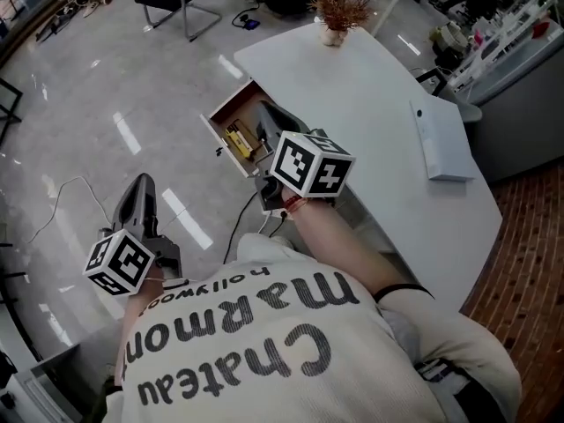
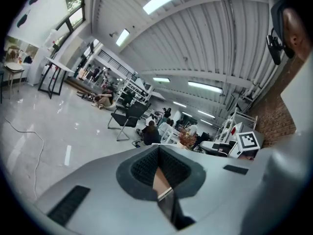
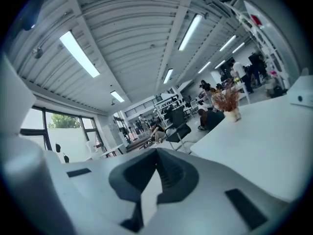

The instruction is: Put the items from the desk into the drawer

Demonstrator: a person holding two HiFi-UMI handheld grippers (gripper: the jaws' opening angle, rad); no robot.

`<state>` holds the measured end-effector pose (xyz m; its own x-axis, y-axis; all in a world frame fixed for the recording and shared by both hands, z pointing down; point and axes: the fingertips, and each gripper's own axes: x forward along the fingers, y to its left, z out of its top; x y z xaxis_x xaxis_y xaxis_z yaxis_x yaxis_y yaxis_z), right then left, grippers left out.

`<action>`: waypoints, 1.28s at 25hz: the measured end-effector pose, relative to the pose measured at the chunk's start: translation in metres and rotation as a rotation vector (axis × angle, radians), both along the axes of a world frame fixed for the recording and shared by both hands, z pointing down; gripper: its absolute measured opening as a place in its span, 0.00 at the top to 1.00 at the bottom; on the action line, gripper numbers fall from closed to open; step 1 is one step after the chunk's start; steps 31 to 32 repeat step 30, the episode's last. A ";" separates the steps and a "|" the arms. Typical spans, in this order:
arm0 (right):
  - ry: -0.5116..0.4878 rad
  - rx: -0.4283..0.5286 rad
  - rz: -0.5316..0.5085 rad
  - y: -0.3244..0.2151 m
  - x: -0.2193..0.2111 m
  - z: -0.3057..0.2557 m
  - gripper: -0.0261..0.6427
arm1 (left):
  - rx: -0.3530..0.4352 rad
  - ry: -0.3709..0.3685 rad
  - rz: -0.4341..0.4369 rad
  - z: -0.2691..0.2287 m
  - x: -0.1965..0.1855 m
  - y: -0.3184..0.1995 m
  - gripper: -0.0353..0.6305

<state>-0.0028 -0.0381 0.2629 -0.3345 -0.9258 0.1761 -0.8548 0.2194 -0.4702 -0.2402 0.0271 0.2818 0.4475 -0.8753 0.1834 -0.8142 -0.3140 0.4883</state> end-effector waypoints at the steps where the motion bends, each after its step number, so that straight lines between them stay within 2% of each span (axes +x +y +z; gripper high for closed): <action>1: 0.004 0.007 -0.001 0.002 0.004 -0.001 0.96 | 0.005 0.009 0.014 0.000 0.009 0.000 0.94; 6: 0.037 -0.013 -0.016 0.015 0.035 0.012 0.96 | 0.016 0.038 0.085 -0.002 0.062 0.001 0.94; 12: 0.074 -0.050 0.004 0.031 0.110 0.024 0.96 | 0.003 0.072 0.100 0.004 0.131 0.002 0.94; 19: 0.120 -0.067 0.047 0.054 0.200 0.035 0.96 | -0.002 0.075 0.135 0.011 0.211 0.016 0.94; 25: 0.144 -0.061 0.063 0.070 0.252 0.039 0.96 | 0.009 0.078 0.143 0.015 0.257 0.030 0.94; 30: 0.142 -0.056 0.055 0.082 0.277 0.039 0.96 | 0.005 0.078 0.145 0.019 0.285 0.042 0.94; 32: 0.142 -0.056 0.055 0.082 0.277 0.039 0.96 | 0.005 0.078 0.145 0.019 0.285 0.042 0.94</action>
